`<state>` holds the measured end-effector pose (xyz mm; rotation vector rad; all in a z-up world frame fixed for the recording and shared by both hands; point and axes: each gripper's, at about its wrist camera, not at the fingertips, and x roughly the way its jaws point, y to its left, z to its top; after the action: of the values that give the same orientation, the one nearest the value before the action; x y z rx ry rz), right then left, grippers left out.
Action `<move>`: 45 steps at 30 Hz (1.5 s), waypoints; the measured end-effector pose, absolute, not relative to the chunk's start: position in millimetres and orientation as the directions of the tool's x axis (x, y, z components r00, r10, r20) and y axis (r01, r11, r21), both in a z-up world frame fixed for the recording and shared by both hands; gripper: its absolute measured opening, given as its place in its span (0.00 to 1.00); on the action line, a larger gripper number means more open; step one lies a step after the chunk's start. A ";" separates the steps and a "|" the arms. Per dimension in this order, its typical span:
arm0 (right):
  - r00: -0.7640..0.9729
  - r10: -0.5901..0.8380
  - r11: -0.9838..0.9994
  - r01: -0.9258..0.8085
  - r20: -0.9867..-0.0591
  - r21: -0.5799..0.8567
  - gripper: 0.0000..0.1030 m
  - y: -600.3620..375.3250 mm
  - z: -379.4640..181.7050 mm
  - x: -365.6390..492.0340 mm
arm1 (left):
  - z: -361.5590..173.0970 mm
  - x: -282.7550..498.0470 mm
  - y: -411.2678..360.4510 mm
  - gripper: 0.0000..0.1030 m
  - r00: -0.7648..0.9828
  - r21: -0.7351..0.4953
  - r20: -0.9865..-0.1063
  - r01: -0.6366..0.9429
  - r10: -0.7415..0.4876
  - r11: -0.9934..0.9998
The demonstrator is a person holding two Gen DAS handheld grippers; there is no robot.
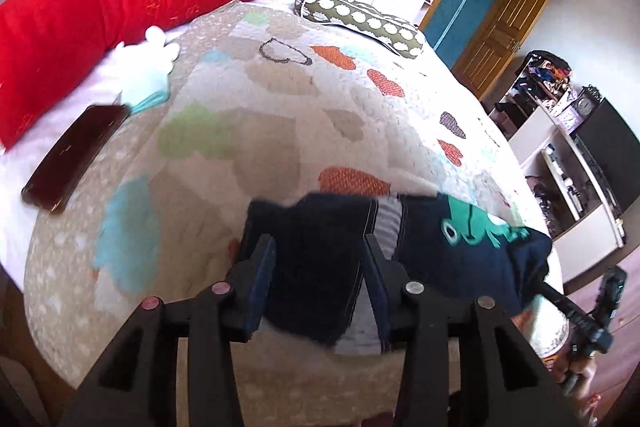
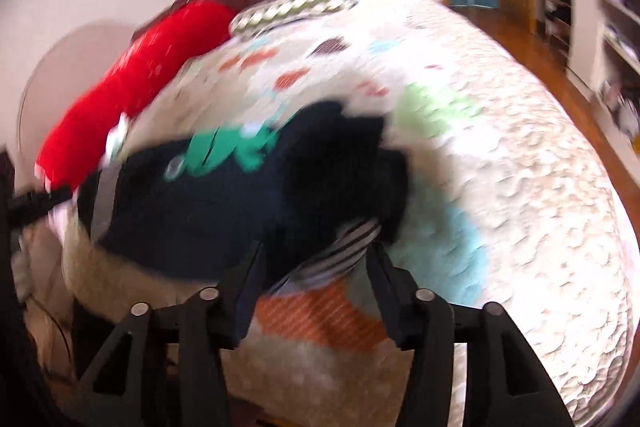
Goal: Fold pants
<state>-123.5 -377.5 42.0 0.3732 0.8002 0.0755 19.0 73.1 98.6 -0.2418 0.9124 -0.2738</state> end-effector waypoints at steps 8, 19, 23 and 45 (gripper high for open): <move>0.731 0.236 0.870 0.135 -0.640 0.474 0.55 -404.8 40.6 -92.6 | 40.6 57.0 38.4 0.43 0.549 -0.152 -0.821 0.053 -0.156 0.987; 0.773 0.190 0.768 0.267 -0.605 0.582 0.15 -461.5 39.4 -112.6 | 40.2 58.4 33.8 0.48 0.546 -0.116 -0.828 0.060 -0.129 0.991; 0.825 0.289 0.668 0.188 -0.485 0.720 0.75 -470.1 32.1 -135.9 | 40.0 58.3 31.2 0.49 0.549 -0.104 -0.828 0.058 -0.119 0.993; 0.773 0.313 0.785 0.116 -0.552 0.609 0.15 -436.0 51.1 -77.8 | 43.7 55.3 17.3 0.54 0.553 -0.084 -0.829 0.036 -0.089 0.996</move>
<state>-77.8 -436.0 51.1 0.6730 0.6913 0.1159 55.3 17.3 43.7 -0.0595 0.9825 -0.0740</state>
